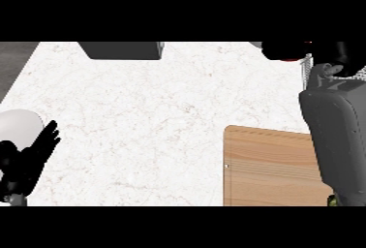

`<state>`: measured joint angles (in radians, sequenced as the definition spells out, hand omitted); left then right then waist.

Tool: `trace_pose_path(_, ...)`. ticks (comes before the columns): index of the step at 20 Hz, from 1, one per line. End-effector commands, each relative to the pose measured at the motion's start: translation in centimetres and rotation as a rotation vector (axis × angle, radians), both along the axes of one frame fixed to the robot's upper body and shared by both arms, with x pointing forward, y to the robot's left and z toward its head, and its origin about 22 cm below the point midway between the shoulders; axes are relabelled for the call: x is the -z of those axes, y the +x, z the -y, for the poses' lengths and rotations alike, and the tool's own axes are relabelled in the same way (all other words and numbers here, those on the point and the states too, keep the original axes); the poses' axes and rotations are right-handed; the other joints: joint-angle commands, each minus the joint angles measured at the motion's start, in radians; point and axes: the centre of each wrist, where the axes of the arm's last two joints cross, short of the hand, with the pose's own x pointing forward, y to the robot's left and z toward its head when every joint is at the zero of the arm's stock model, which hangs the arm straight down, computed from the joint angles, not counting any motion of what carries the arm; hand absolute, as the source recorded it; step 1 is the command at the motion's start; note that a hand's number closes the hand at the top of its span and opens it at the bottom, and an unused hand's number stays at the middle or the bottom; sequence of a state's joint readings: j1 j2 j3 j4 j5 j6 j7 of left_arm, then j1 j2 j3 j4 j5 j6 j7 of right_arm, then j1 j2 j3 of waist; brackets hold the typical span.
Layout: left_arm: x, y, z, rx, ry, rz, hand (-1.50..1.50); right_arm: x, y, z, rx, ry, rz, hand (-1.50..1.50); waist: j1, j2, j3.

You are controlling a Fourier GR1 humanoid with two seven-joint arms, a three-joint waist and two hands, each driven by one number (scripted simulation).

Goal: Pick the tomato from the cutting board and place it in the tiered basket

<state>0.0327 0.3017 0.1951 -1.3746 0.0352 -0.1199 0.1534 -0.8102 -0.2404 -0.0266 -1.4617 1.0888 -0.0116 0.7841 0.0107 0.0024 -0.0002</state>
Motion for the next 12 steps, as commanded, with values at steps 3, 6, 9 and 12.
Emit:
trace_pose_path(3,-1.1,0.5,-0.8,0.0,-0.002,-0.002,0.0,0.5,4.0,6.5,0.028,-0.017,0.062,1.5,0.008,0.004,0.001)
trace_pose_path(6,0.8,0.5,0.6,0.003,-0.008,-0.001,0.0,-2.0,4.6,7.5,-0.045,0.218,0.17,1.5,0.016,0.009,0.001)
trace_pose_path(9,0.6,1.0,2.0,0.009,0.007,0.004,0.0,-0.3,6.4,8.8,-0.066,0.212,0.162,1.5,0.017,0.008,0.001)
trace_pose_path(12,-0.7,1.0,-0.7,0.039,-0.002,0.001,0.0,-0.5,7.5,11.8,-0.053,0.195,0.162,1.5,0.024,0.011,0.001)
